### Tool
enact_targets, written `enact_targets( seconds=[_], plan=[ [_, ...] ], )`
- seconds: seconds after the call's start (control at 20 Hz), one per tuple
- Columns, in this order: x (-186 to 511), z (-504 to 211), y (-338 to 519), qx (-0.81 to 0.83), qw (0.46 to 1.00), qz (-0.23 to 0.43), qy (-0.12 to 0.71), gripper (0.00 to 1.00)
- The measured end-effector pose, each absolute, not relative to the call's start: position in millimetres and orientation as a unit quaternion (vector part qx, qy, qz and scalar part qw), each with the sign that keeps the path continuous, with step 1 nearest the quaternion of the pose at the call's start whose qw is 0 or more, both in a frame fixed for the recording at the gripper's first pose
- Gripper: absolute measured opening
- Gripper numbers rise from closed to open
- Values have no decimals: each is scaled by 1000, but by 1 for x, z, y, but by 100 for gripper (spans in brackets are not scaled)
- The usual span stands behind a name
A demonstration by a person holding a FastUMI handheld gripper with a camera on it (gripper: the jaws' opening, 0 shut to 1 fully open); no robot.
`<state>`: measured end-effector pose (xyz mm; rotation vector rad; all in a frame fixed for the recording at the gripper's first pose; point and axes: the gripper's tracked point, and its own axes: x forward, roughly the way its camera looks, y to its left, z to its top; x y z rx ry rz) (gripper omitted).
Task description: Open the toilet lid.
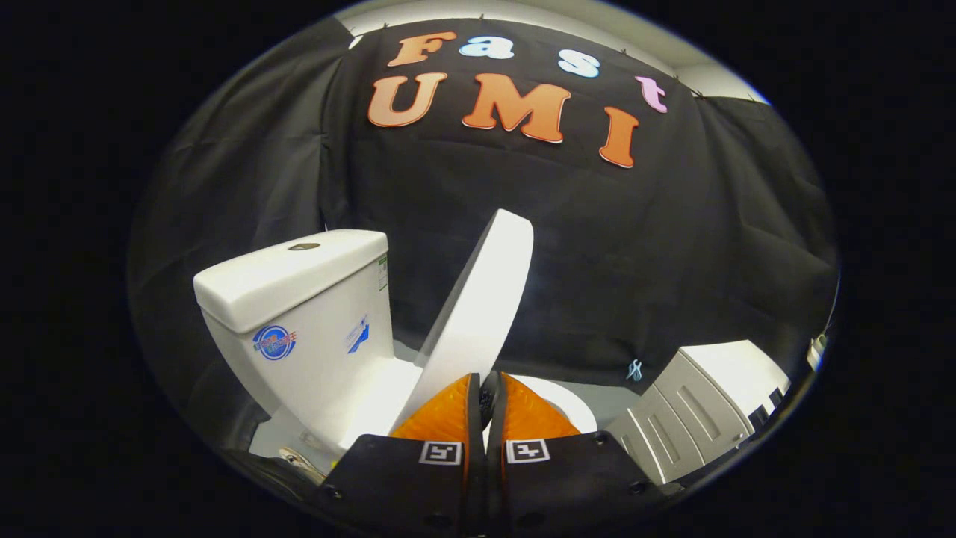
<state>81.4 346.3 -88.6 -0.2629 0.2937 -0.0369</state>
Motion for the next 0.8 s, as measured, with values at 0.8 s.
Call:
enact_targets(
  seconds=[0.8],
  plan=[
    [83,-82,457,-228,969,20,99,8]
  ],
)
